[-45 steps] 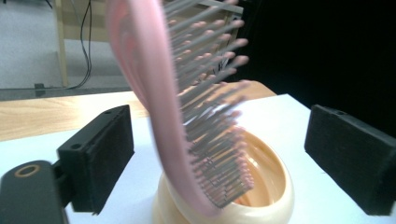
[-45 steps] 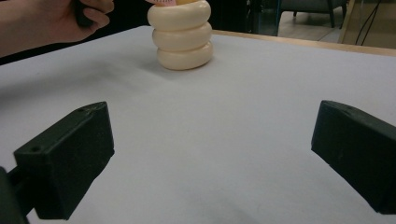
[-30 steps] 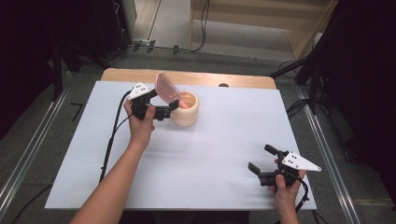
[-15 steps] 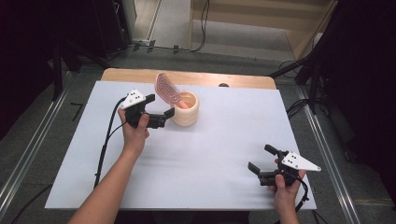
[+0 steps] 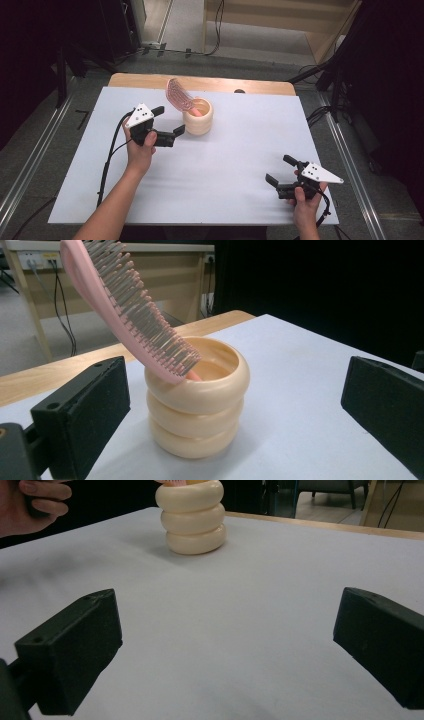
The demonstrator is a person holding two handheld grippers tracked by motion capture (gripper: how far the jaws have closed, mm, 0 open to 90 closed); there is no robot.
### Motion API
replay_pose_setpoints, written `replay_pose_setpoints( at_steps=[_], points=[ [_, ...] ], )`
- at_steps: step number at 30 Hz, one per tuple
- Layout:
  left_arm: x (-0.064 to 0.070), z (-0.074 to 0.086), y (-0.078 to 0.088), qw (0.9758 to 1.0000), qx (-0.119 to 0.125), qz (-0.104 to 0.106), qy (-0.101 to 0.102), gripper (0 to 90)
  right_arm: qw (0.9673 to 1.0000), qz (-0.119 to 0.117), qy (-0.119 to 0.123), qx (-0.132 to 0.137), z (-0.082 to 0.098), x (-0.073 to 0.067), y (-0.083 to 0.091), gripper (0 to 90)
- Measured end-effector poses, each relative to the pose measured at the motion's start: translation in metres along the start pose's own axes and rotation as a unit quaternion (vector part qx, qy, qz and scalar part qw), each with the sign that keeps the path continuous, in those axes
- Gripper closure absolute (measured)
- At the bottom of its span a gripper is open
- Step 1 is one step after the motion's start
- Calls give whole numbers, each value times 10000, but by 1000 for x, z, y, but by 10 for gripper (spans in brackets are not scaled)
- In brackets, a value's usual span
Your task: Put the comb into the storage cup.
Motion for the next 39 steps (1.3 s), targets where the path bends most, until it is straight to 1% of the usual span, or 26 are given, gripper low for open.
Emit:
replay_pose_setpoints(
  at_steps=[5, 11, 14, 15, 17, 20, 26, 28, 35, 39],
  points=[
    [3, 2, 7, 10000, 8, -7, -72, 0, 10000, -5, 1, 2, 0, 0, 0, 0],
    [4, 6, 17, 10000, 21, -29, -90, 0, 10000, -2, -2, -3, 0, 0, 0, 0],
    [4, 9, 23, 9999, 4, -57, -111, 0, 10000, -4, 9, -3, 0, 0, 0, 0],
    [5, 10, 25, 9999, 31, -78, -97, 0, 10000, -3, 9, -3, 0, 0, 0, 0],
    [5, 12, 29, 9998, 38, -114, -139, 0, 10000, -3, 7, -2, 0, 0, 0, 0],
    [6, 17, 35, 9998, 28, -120, -147, 0, 10000, -4, 13, -7, 0, 0, 0, 0],
    [4, 24, 46, 9996, -12, -197, -179, 0, 10000, 4, 6, -15, 0, 0, 0, 0],
    [3, 26, 50, 9996, 11, -238, -145, 0, 10000, 6, 9, -18, 0, 0, 0, 0],
    [-1, 32, 66, 9993, 26, -337, -132, 0, 10000, 10, 14, -25, 1, 0, 0, 0],
    [-3, 36, 74, 9992, -4, -375, -171, 0, 10000, 11, 15, -25, 1, 0, 0, 0]
  ],
)
Point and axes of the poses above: each handheld gripper's, and its own axes: y roughly backward along the jaws, z roughly out of its underside, x roughly to its right, the point moved 10 cm from there along -y, roughly forward along the jaws, and after that the axes turned 14 degrees about x, right-handed, at the moved point
